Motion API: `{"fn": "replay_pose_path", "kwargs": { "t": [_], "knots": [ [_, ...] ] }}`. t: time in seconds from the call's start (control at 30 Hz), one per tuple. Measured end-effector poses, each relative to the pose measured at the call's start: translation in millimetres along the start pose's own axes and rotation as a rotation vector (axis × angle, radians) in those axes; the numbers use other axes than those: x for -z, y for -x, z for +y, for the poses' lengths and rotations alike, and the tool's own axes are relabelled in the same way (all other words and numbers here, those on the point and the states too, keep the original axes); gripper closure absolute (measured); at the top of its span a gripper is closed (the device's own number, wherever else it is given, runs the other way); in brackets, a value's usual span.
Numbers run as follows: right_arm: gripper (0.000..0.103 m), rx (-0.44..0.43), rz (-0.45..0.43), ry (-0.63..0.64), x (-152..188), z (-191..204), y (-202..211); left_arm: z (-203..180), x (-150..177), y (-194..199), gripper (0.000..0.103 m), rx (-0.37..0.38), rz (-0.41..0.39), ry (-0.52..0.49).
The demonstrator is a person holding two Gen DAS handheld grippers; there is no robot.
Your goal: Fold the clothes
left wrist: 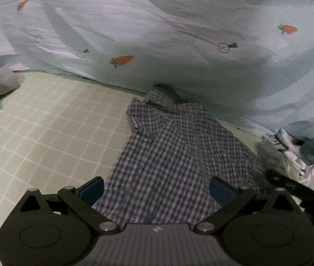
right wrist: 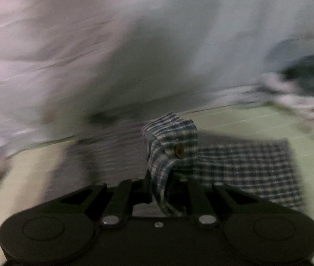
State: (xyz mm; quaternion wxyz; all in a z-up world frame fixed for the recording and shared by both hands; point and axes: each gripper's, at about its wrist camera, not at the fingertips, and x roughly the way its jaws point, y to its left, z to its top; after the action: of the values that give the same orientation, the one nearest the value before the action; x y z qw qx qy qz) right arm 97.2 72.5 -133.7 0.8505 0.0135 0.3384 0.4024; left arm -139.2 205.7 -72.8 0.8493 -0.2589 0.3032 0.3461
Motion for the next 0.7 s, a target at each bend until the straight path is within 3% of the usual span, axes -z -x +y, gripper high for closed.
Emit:
{"fn": "replay_pose_path", "kwargs": {
  "t": [0.03,0.1,0.13,0.17,0.37,0.7],
  "knots": [
    [0.090,-0.040,0.023,0.016,2.6,11.2,-4.5,1.8,-0.4,-0.1,0.003,-0.008,0.002,0.004],
    [0.067,-0.117,0.070,0.047,7.9,33.4,-13.2,5.4,-0.6,-0.7,0.003,-0.019,0.009,0.009],
    [0.040,-0.099,0.082,0.065,10.7,39.1,-12.5,7.1,-0.6,-0.9,0.003,-0.022,0.011,0.009],
    [0.026,-0.081,0.093,0.082,13.3,44.5,-11.7,8.0,-0.6,-0.9,0.003,-0.024,0.013,0.008],
    [0.005,-0.017,0.053,0.132,16.5,36.3,14.8,3.7,0.7,-10.1,0.003,-0.029,0.044,-0.008],
    [0.002,0.276,0.089,-0.014,41.6,-50.3,43.9,-27.1,8.5,-28.1,0.003,0.019,0.114,-0.124]
  ]
}}
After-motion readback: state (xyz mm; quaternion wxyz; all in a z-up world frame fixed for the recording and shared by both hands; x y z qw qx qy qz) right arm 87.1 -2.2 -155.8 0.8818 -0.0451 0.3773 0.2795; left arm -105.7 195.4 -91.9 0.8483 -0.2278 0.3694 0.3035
